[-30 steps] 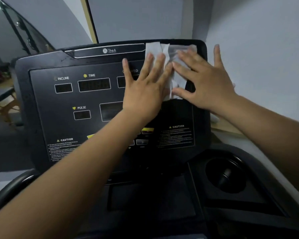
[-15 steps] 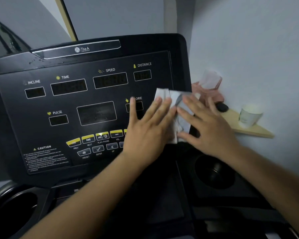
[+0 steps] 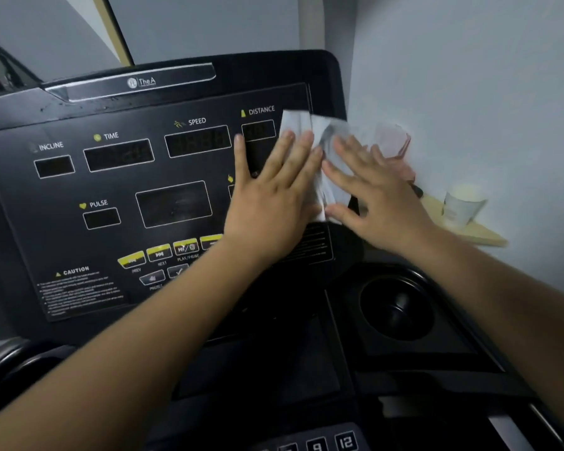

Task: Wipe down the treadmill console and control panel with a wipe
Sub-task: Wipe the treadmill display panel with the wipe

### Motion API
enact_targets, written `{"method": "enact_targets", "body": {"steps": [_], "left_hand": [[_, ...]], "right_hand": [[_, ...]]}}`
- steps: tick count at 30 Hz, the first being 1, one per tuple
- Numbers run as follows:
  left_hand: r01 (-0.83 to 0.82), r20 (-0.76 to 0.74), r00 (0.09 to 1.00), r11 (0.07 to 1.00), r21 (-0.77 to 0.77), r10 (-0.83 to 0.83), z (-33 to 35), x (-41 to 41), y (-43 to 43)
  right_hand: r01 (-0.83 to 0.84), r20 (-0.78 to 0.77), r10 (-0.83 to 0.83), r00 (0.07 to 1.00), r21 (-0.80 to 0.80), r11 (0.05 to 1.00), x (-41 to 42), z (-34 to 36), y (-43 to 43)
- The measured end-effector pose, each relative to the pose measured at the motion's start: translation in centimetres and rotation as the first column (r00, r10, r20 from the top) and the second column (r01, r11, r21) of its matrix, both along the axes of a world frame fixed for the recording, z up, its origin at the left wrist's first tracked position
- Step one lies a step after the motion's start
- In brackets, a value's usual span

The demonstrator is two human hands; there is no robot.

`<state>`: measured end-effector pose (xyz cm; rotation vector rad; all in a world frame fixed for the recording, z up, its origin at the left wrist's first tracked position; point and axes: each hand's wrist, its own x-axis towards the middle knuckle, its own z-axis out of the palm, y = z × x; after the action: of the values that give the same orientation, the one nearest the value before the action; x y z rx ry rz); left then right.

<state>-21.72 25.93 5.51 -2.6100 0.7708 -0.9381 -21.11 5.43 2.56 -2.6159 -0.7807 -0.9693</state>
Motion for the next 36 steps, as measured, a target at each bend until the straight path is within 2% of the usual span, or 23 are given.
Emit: {"method": "enact_targets", "body": {"steps": [5, 9, 14, 22, 36], "left_hand": [[0.003, -0.067, 0.998, 1.000, 0.009, -0.003, -5.6, -4.3, 0.6], [-0.026, -0.100, 0.995, 1.000, -0.011, 0.025, -7.4, -6.3, 1.1], [-0.067, -0.097, 0.993, 0.998, -0.007, 0.066, -6.2, -5.6, 2.5], [-0.105, -0.066, 0.993, 0.993, -0.060, 0.101, -3.7, -3.9, 8.6], [-0.321, -0.104, 0.946, 0.928, -0.188, 0.306, -1.9, -5.3, 24.9]], "right_hand": [[-0.024, 0.096, 0.031, 0.995, -0.075, 0.997, -3.5, -5.3, 0.3], [0.000, 0.122, 0.017, 0.992, -0.137, 0.991, -5.1, -7.0, 0.9], [0.067, 0.073, -0.050, 0.996, -0.262, 0.963, -4.5, -4.4, 2.5], [0.123, 0.069, -0.106, 0.992, -0.343, 0.931, -2.9, -0.6, 8.7], [-0.008, 0.094, 0.052, 0.994, -0.417, 0.909, -1.3, 2.9, 26.4]]}}
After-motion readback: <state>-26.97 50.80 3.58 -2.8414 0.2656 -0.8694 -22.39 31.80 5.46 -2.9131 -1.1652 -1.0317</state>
